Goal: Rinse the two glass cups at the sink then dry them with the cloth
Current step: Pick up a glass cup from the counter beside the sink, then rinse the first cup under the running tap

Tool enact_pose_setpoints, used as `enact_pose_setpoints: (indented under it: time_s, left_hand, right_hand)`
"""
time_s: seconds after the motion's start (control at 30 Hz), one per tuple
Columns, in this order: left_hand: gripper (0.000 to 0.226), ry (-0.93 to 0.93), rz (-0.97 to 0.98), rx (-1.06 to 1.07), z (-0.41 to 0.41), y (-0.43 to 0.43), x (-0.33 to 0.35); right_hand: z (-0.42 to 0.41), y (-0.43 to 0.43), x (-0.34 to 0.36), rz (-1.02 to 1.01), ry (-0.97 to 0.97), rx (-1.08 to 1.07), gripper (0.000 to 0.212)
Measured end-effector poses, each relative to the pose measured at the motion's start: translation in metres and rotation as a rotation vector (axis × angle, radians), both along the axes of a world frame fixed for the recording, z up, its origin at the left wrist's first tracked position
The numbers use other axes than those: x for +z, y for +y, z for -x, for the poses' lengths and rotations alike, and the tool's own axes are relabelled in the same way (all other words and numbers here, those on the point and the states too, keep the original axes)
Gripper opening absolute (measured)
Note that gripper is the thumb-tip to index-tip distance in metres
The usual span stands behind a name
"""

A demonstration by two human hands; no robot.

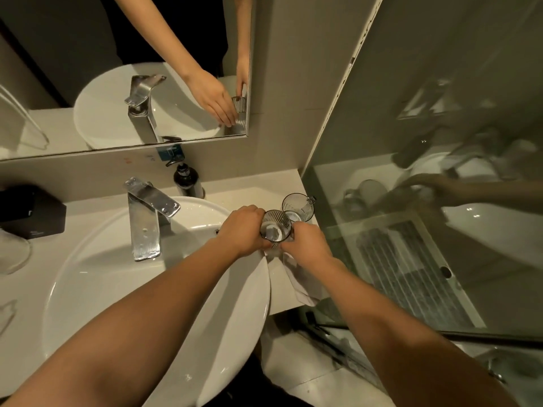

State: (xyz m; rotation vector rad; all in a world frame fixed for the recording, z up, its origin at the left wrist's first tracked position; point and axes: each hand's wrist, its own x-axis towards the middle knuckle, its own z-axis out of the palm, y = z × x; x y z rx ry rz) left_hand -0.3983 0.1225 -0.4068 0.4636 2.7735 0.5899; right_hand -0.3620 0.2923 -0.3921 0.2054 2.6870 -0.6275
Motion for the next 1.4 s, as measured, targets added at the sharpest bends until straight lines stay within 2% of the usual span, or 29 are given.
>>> enact_pose_setpoints:
  time_s: [0.2,0.47,0.63,0.73,0.97,1.1,1.27,1.33,1.4]
  left_hand:
    - [0.057,0.031,-0.161,0.059,-0.015,-0.008,0.03]
    - [0.073,-0.02,-0.296,0.279,-0.059,-0.052,0.043]
    - [0.082,-0.022,-0.273,0.355,-0.096,-0.09,0.039]
    - [0.078,-0.031,-0.322,0.412,-0.118,-0.111,0.031]
    - [0.07,-0.098,-0.351,0.579,-0.153,-0.134,0.015]
    - [0.075,-0.081,-0.352,0.672,-0.162,-0.142,0.007]
    - [0.067,-0.054,-0.374,0.753,-0.165,-0.15,0.006]
    - [0.066,-0.052,-0.372,0.779,-0.166,-0.151,0.007]
    - [0.065,-0.057,-0.36,0.809,-0.166,-0.154,0.007]
  right_hand:
    - [-0.01,-0.001,0.042,-0.014,0.091,0.051,0.018]
    - [-0.02,-0.038,0.053,0.005,0.194,0.232,0.032]
    - [-0.032,-0.077,0.045,0.045,0.147,0.397,0.031]
    - [-0.036,-0.097,0.037,0.087,0.083,0.497,0.025]
    - [-0.038,-0.125,0.015,0.142,-0.025,0.652,0.033]
    - [-0.032,-0.136,0.01,0.161,-0.033,0.729,0.03]
    - [-0.025,-0.143,0.013,0.2,-0.036,0.801,0.043]
    - [-0.019,-0.139,0.022,0.198,0.011,0.773,0.047]
    - [-0.011,-0.133,0.033,0.187,0.181,0.713,0.051]
